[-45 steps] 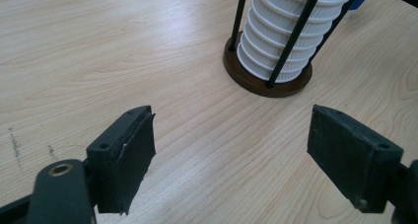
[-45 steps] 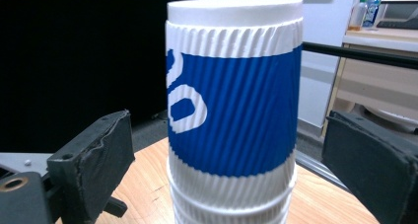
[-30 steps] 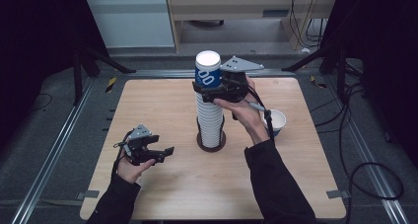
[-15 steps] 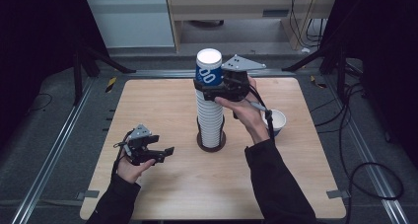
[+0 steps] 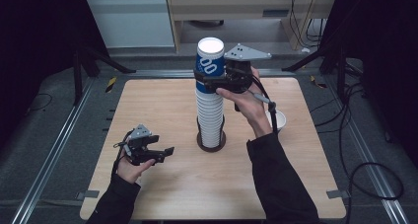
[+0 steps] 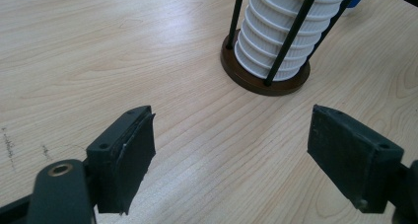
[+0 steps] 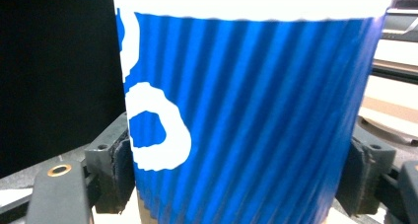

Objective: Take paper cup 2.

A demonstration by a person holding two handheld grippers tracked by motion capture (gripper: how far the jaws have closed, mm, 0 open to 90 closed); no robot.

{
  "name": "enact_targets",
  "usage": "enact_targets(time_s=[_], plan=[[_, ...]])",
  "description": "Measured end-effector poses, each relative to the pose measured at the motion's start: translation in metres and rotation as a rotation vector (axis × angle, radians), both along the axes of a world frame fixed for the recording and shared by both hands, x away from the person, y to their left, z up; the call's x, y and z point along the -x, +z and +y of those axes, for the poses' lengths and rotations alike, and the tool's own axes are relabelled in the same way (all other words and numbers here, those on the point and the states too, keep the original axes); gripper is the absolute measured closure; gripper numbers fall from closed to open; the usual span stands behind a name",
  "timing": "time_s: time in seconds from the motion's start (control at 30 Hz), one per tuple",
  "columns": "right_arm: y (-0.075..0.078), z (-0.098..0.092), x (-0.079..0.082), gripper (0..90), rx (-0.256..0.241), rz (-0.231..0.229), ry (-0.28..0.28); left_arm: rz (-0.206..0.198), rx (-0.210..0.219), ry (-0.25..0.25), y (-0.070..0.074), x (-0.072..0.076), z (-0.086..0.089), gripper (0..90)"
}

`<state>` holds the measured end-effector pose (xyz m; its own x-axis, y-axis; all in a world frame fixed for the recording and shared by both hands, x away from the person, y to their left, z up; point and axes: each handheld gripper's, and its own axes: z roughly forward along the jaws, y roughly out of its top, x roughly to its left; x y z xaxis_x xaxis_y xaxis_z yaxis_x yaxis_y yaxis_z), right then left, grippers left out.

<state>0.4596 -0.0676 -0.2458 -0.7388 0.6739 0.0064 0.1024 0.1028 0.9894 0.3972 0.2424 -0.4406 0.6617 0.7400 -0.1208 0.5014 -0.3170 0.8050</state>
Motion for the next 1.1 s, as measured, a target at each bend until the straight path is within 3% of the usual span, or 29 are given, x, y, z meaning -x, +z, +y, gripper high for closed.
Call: enact_targets(time_s=[0.4,0.73,0.9,1.1], plan=[[0.022,-0.005,0.007,19.7,-0.032,-0.055,-0.003,-0.001,0.004,0.003,0.001,0.001,0.001,17.6],[0.034,-0.034,0.024,19.6,-0.038,-0.097,-0.039,-0.006,0.008,0.003,0.002,0.001,0.002,17.6],[0.027,-0.056,0.035,19.6,-0.02,-0.096,-0.06,-0.006,0.013,0.004,0.003,0.001,0.003,17.8],[-0.005,-0.081,0.052,19.7,0.016,-0.06,-0.064,-0.009,0.012,-0.003,0.004,0.002,0.002,18.1]])
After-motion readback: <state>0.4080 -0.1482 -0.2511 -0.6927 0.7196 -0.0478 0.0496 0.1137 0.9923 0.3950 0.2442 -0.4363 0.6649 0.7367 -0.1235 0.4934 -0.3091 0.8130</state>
